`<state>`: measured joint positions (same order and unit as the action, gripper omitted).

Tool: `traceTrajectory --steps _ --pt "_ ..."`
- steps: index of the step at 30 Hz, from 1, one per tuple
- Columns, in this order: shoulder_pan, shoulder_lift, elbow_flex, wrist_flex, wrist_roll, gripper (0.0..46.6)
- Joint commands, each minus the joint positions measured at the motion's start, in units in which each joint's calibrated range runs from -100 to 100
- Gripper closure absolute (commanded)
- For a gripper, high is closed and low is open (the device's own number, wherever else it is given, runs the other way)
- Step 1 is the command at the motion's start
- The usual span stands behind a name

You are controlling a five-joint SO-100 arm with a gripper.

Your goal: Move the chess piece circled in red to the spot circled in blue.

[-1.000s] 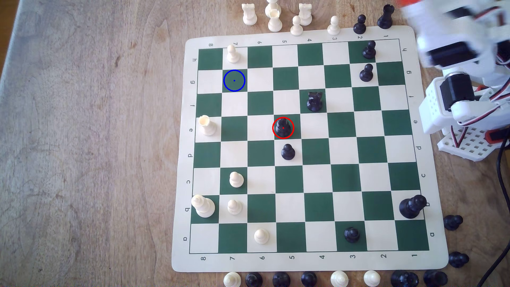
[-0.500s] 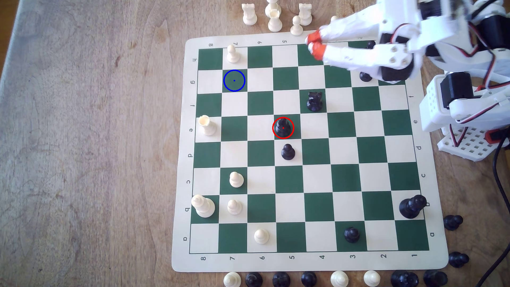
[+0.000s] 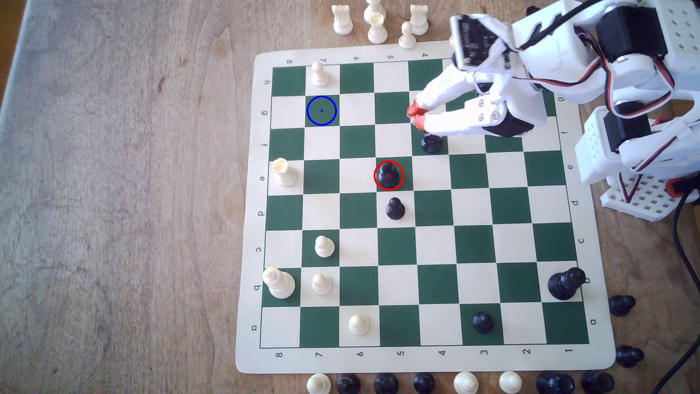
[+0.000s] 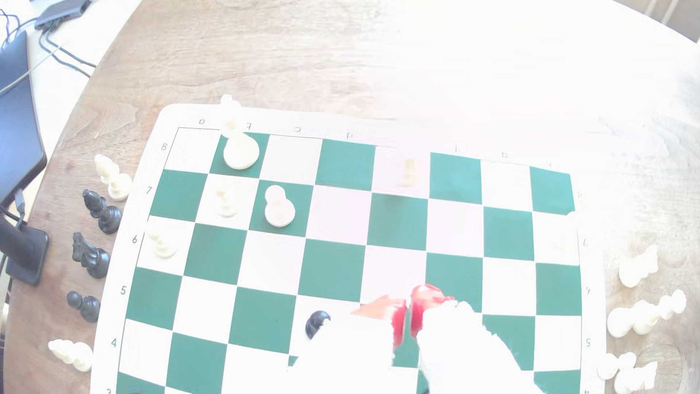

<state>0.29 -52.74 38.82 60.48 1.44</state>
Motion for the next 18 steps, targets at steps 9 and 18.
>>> traceTrajectory --steps 9,18 --pt "0.2 11.1 -15.2 7.8 -3.3 45.1" --pt "0.2 17.1 -16.9 6.9 -6.1 36.1"
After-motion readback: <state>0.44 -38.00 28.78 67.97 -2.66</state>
